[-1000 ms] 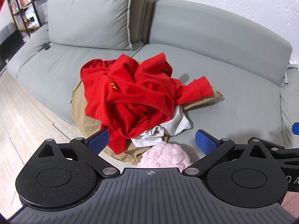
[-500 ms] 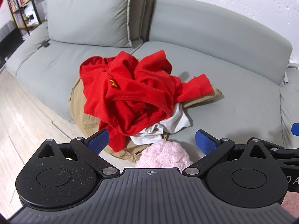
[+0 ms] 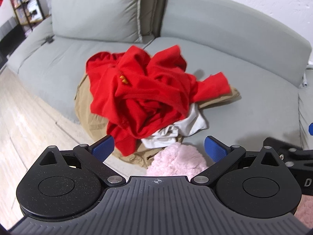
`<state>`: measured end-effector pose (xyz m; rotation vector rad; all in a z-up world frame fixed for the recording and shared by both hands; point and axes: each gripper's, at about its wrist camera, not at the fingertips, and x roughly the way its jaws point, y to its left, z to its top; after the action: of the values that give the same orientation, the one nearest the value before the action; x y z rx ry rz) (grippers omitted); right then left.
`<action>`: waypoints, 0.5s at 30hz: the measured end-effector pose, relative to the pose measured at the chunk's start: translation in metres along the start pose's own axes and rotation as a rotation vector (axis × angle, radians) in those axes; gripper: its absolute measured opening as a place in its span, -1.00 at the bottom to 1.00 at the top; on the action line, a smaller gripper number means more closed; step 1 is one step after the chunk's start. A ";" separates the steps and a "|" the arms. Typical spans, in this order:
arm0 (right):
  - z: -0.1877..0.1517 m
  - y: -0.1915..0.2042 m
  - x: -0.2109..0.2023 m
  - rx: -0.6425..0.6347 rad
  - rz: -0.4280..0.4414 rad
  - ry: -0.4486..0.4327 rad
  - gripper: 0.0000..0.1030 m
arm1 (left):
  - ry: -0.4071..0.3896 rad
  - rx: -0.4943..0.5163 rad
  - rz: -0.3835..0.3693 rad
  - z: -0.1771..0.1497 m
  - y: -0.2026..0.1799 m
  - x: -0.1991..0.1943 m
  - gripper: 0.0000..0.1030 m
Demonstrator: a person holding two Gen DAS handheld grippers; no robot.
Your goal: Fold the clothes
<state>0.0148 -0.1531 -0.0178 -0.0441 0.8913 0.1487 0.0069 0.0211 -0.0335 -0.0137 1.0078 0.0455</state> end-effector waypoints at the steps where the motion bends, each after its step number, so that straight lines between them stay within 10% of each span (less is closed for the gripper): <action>1: 0.000 0.002 0.001 -0.006 0.015 -0.017 0.99 | 0.006 -0.015 0.001 0.000 0.005 0.003 0.93; 9: 0.011 0.017 0.017 -0.065 0.190 -0.165 0.99 | 0.018 -0.125 -0.034 0.002 0.044 0.023 0.33; 15: 0.030 0.047 0.047 -0.194 0.214 -0.198 0.99 | -0.037 -0.160 0.001 0.009 0.066 0.041 0.28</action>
<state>0.0598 -0.0985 -0.0342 -0.1126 0.6802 0.4324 0.0338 0.0891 -0.0630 -0.1579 0.9653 0.1267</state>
